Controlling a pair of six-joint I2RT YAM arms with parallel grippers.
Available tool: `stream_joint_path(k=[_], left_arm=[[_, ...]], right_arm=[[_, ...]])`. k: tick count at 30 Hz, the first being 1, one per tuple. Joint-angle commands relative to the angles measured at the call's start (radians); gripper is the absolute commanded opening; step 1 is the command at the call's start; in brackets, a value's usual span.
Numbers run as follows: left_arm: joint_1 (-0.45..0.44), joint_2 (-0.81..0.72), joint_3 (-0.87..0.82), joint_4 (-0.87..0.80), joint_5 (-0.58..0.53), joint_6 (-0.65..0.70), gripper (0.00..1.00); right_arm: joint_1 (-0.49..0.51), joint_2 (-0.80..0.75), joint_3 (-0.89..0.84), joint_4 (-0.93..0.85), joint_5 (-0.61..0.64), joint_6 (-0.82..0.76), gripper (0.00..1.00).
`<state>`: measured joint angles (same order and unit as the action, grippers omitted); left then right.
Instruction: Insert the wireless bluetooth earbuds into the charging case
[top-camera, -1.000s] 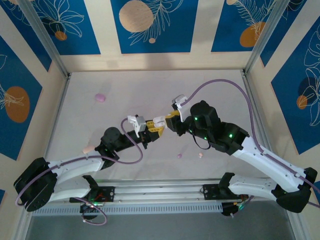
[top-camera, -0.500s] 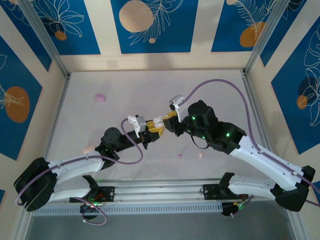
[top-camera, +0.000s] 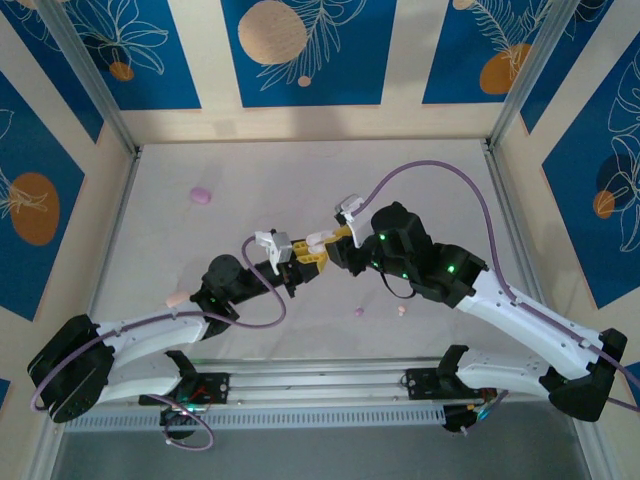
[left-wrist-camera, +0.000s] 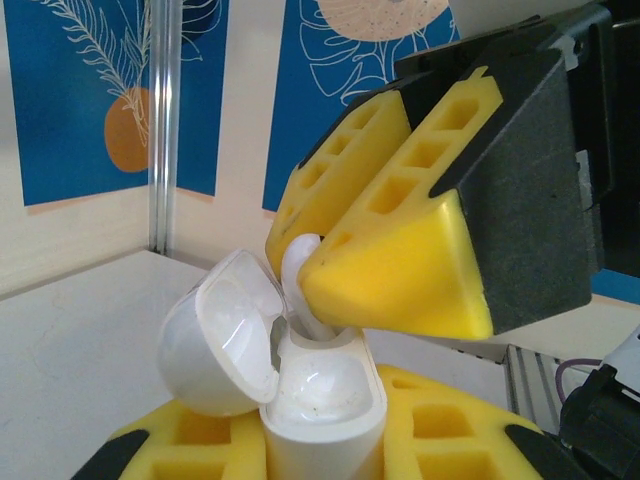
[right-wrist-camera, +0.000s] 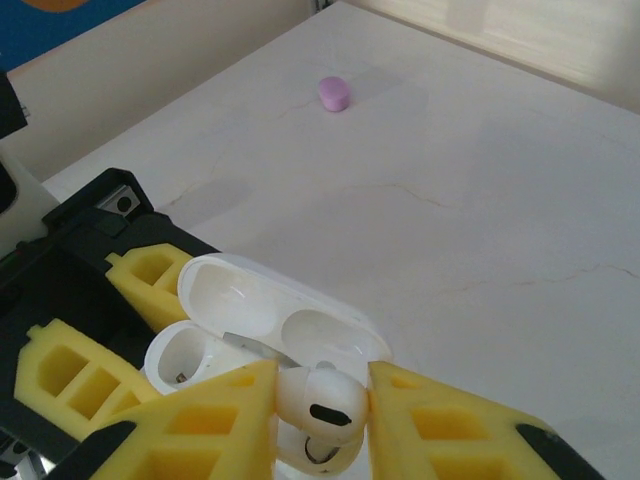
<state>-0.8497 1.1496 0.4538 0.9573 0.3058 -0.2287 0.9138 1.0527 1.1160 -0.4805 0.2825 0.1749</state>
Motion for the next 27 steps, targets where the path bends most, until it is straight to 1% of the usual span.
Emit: stream_joint_path(k=[1, 3, 9, 17, 21, 27], left_arm=[[-0.014, 0.001, 0.034, 0.067, -0.014, 0.004, 0.18], [-0.014, 0.001, 0.034, 0.07, -0.014, 0.005, 0.18], [-0.015, -0.002, 0.034, 0.067, -0.004, 0.006, 0.18], [-0.015, -0.008, 0.032, 0.052, 0.001, 0.015, 0.18], [-0.015, -0.007, 0.033, 0.051, 0.003, 0.016, 0.18], [-0.015, -0.005, 0.03, 0.049, 0.005, 0.021, 0.18]], right_arm=[[-0.01, -0.011, -0.008, -0.054, -0.103, -0.013, 0.28], [-0.014, -0.007, -0.005, -0.064, -0.13, -0.005, 0.3], [-0.027, -0.01, -0.003, -0.071, -0.128, 0.021, 0.35], [-0.051, -0.033, 0.013, -0.061, -0.168, 0.067, 0.47], [-0.075, -0.046, 0.025, -0.053, -0.205, 0.116, 0.53], [-0.116, -0.057, 0.045, -0.04, -0.239, 0.205, 0.57]])
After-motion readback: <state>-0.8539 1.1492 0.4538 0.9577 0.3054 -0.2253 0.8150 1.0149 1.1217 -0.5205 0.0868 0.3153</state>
